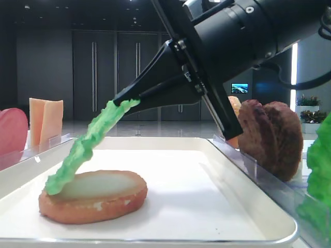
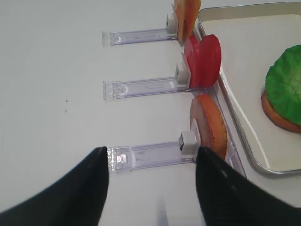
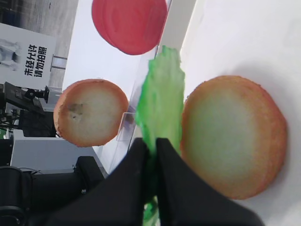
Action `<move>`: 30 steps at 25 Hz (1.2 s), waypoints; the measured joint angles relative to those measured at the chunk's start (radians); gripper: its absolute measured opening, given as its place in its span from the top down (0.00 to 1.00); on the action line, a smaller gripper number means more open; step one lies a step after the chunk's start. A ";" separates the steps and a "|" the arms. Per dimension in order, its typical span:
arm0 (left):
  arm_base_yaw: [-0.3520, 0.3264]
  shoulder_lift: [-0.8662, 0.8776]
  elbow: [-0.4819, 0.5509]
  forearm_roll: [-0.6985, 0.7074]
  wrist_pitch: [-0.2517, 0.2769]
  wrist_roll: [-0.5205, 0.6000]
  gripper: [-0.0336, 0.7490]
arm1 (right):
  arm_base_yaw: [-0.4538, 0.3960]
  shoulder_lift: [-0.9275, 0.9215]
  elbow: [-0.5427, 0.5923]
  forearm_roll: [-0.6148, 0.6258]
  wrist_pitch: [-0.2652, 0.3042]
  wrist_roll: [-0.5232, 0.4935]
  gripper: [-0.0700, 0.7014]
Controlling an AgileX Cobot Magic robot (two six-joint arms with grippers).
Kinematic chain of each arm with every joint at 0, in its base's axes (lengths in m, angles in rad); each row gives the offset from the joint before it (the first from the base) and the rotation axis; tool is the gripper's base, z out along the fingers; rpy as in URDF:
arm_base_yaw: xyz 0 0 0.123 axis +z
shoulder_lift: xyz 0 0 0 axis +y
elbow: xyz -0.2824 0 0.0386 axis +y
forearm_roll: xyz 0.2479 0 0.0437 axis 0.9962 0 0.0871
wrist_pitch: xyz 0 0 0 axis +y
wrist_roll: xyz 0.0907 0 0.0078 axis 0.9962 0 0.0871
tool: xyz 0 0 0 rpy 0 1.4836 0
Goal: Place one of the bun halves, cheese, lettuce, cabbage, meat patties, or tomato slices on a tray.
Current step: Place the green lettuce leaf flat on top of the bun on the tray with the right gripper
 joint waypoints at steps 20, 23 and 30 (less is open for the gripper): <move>0.000 0.000 0.000 0.000 0.000 0.000 0.38 | 0.000 0.000 0.015 0.001 0.012 -0.016 0.88; 0.000 0.000 0.000 0.000 0.000 0.000 0.38 | 0.000 0.000 0.015 0.001 0.020 -0.016 0.88; 0.000 0.000 0.000 0.000 0.000 0.000 0.38 | 0.000 0.000 0.015 0.001 0.023 -0.016 0.88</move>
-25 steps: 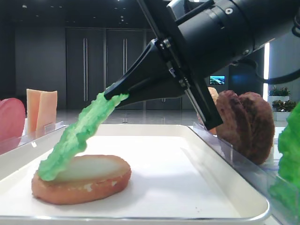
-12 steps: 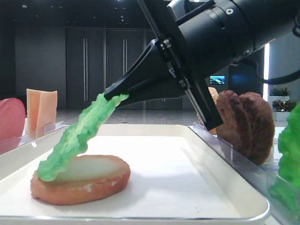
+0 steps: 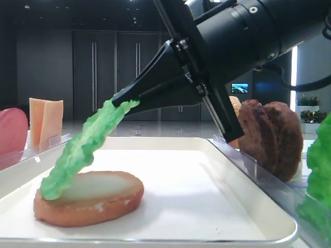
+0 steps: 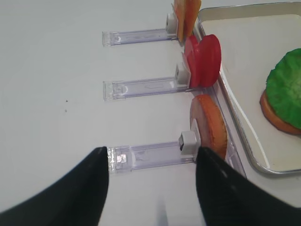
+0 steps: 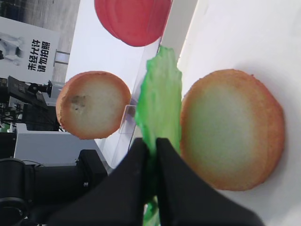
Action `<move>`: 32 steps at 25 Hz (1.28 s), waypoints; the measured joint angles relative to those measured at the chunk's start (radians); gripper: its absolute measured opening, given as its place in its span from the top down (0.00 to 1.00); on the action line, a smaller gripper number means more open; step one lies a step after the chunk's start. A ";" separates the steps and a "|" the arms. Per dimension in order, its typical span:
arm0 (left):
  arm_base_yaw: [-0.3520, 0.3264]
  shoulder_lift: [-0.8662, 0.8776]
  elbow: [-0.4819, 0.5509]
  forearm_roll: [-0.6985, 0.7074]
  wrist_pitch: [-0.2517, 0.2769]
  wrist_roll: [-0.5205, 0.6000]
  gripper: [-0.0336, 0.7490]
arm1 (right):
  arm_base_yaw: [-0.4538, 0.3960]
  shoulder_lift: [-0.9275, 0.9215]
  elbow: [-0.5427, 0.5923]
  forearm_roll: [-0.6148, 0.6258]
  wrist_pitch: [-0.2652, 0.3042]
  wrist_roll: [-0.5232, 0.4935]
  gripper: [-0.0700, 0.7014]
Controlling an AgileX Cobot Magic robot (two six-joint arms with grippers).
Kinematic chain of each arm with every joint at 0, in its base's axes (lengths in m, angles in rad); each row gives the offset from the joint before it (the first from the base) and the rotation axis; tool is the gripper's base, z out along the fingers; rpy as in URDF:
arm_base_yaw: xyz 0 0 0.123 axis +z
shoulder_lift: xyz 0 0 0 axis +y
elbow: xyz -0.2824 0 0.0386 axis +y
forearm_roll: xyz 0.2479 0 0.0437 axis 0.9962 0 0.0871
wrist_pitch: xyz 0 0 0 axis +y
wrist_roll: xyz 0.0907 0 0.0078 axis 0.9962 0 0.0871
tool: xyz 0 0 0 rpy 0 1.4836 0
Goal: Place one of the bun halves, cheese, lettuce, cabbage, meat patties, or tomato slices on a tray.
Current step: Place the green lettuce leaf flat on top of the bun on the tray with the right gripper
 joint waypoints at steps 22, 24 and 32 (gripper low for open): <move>0.000 0.000 0.000 0.000 0.000 0.000 0.38 | 0.000 0.000 0.000 0.000 0.046 0.027 0.88; 0.000 0.000 0.000 0.000 0.000 0.000 0.38 | 0.002 0.000 0.000 0.000 0.046 0.031 0.88; 0.000 0.000 0.000 0.000 0.000 0.000 0.38 | 0.035 0.000 -0.005 0.000 0.046 0.038 0.88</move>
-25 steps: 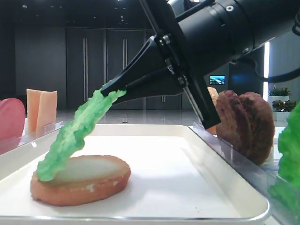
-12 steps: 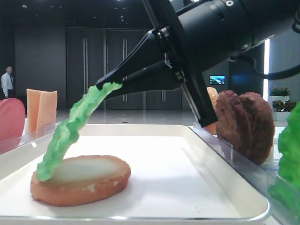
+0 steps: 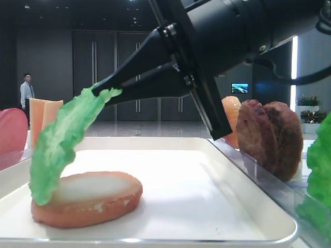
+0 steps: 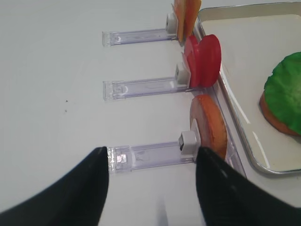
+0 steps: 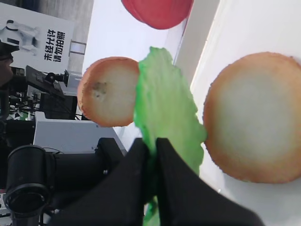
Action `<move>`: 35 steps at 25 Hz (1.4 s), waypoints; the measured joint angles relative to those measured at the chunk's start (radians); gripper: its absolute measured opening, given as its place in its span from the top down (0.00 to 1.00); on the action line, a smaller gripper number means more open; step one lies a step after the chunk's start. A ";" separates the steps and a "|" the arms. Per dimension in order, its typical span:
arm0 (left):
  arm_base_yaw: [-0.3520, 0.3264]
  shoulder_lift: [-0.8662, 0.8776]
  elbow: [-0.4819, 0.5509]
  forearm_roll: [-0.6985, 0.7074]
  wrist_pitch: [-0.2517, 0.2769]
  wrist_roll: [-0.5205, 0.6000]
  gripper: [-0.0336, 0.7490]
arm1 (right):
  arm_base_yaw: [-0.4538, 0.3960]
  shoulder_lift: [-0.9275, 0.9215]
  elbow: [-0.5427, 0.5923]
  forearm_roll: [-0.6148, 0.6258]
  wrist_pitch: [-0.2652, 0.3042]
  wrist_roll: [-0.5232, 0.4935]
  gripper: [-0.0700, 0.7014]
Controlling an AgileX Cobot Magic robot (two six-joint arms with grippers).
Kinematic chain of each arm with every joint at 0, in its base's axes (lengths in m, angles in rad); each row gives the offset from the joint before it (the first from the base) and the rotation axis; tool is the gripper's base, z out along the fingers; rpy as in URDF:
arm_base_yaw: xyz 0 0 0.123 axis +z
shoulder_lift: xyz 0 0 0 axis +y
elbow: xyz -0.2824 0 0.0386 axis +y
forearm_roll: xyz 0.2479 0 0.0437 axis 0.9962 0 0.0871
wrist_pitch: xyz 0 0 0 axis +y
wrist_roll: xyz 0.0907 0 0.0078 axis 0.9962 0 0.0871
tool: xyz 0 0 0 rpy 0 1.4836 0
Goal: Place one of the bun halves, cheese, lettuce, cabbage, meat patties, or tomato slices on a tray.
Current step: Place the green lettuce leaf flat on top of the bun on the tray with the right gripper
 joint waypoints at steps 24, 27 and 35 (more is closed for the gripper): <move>0.000 0.000 0.000 0.000 0.000 0.000 0.38 | 0.006 0.000 -0.005 0.000 0.007 0.010 0.88; 0.000 0.000 0.000 0.000 0.000 0.000 0.38 | 0.006 -0.006 -0.005 0.000 0.008 0.011 0.88; 0.000 0.000 0.000 0.000 0.000 0.000 0.38 | 0.006 -0.023 -0.005 0.000 0.022 0.019 0.88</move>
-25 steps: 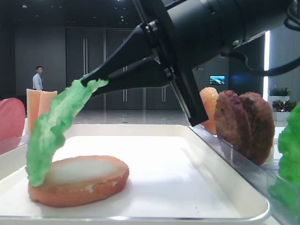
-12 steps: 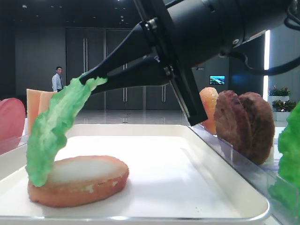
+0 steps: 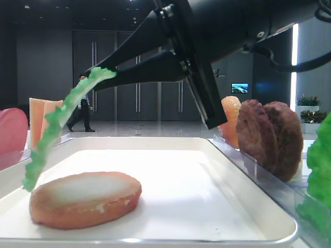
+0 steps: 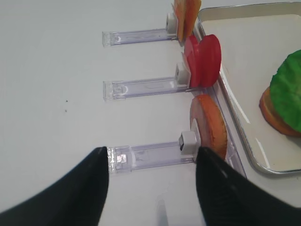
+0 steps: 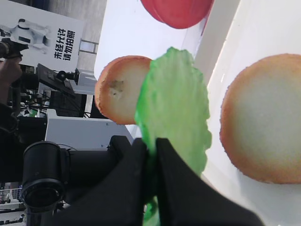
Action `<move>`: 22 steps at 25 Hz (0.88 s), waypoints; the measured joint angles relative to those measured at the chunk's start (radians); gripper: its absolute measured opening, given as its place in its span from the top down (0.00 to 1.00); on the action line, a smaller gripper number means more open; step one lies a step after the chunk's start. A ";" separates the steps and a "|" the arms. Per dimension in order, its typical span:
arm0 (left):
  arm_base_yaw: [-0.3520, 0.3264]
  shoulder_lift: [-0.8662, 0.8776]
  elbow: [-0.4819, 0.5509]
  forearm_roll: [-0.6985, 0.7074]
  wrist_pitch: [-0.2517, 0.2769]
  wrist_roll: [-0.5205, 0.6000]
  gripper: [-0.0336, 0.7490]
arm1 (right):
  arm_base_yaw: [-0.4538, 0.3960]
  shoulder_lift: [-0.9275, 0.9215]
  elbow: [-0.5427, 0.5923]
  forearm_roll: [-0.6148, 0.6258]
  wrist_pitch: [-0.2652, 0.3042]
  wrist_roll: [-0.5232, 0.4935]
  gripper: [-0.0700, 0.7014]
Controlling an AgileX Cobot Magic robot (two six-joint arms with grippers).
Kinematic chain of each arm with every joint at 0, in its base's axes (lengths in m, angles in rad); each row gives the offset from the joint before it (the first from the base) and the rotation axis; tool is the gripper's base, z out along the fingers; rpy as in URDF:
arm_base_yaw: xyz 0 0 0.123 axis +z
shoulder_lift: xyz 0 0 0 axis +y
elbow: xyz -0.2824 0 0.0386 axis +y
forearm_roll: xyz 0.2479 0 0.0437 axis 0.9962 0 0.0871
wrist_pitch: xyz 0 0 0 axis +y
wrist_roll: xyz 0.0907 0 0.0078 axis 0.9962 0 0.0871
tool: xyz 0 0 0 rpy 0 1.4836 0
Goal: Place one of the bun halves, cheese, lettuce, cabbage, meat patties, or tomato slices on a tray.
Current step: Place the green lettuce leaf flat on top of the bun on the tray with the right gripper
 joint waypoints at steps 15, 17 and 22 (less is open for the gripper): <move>0.000 0.000 0.000 0.000 0.000 0.000 0.38 | 0.021 0.036 -0.025 0.000 -0.008 0.003 0.88; 0.000 0.000 0.000 0.000 0.000 0.000 0.38 | 0.021 0.047 -0.036 0.000 -0.008 0.003 0.88; 0.000 0.000 0.000 0.000 0.000 0.000 0.38 | 0.021 0.072 -0.043 0.000 -0.008 -0.001 0.88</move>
